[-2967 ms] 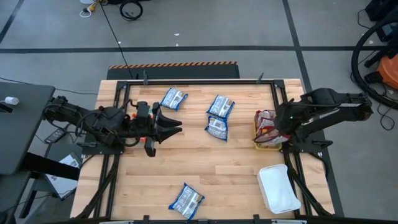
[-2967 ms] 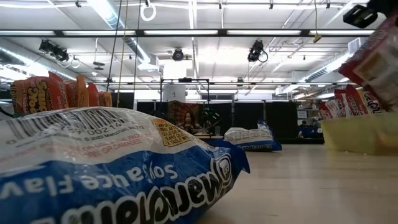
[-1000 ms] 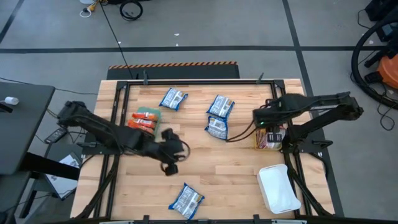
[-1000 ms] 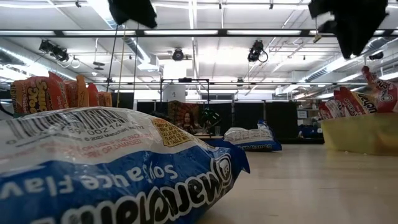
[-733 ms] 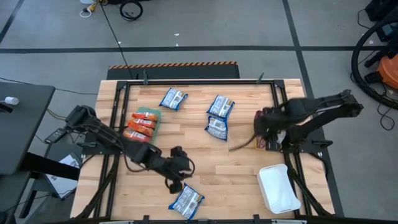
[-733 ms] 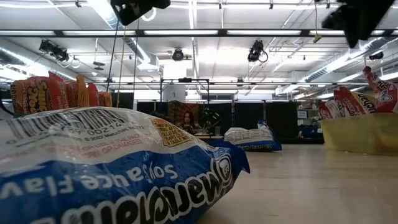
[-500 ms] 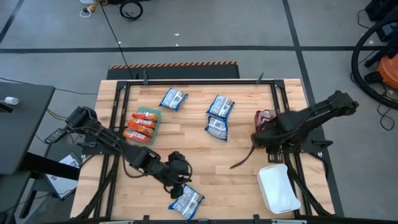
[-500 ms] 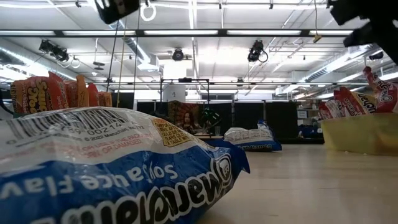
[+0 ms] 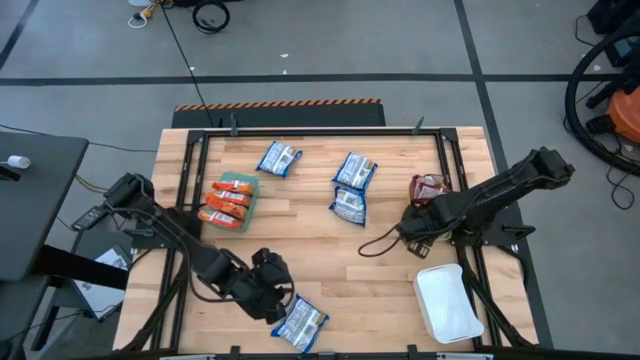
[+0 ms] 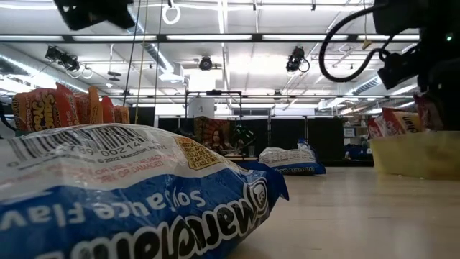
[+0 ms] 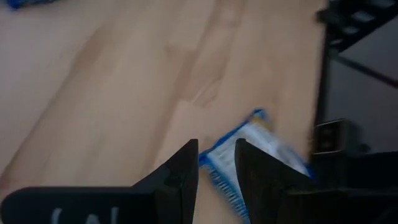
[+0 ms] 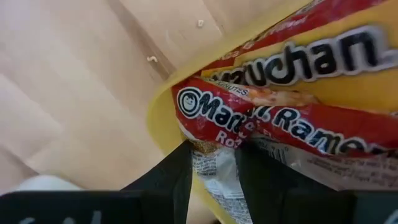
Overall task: Sort Maruchan noodles
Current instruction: Put the red noodle pack into the yellow bin, then put the blue noodle pack into the white bin
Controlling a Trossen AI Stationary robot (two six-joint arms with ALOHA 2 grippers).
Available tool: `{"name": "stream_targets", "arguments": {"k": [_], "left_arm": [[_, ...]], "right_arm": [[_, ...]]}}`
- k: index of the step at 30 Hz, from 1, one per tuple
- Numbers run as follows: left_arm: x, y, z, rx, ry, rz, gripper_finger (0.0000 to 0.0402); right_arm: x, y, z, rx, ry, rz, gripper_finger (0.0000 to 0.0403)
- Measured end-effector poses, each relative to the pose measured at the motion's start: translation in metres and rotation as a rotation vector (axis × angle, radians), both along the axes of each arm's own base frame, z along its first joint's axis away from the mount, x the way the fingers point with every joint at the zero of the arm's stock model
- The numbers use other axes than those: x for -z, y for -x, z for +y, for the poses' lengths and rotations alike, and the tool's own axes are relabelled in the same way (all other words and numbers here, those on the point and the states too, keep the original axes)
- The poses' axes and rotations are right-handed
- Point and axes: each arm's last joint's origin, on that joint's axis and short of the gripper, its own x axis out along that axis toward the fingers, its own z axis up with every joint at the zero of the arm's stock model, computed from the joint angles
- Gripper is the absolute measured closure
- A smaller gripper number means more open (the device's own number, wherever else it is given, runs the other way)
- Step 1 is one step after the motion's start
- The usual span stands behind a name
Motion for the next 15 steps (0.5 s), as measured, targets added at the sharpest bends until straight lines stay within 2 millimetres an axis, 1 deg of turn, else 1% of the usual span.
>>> {"name": "stream_targets", "arguments": {"k": [2,4,6,8,10,12,13,15], "left_arm": [[0.005,0.001,0.001,-0.022,-0.008,0.033,0.0290],[0.007,0.003,0.000,-0.022,-0.021,0.055,0.0283],[0.011,0.003,-0.003,-0.016,-0.011,0.037,0.0269],[0.028,0.005,-0.003,-0.009,-0.003,0.030,0.0249],[0.050,0.008,-0.004,0.016,0.024,0.014,0.0227],[0.066,0.011,-0.005,0.053,0.048,-0.036,0.0205],[0.071,0.014,-0.005,0.072,0.053,-0.043,0.0196],[0.072,0.017,-0.011,0.124,0.062,-0.067,0.0185]], "right_arm": [[0.004,0.001,-0.001,0.028,-0.012,-0.009,0.0271],[-0.001,0.001,0.000,0.018,-0.029,0.018,0.0271],[-0.019,0.002,0.000,0.000,-0.026,0.055,0.0271],[-0.044,0.003,0.002,-0.033,0.014,0.051,0.0271],[-0.068,-0.001,0.005,-0.060,0.080,-0.043,0.0271],[-0.086,-0.008,0.011,-0.105,0.148,-0.203,0.0271],[-0.091,-0.014,0.015,-0.137,0.184,-0.301,0.0271],[-0.095,-0.028,0.028,-0.218,0.251,-0.483,0.0271]]}}
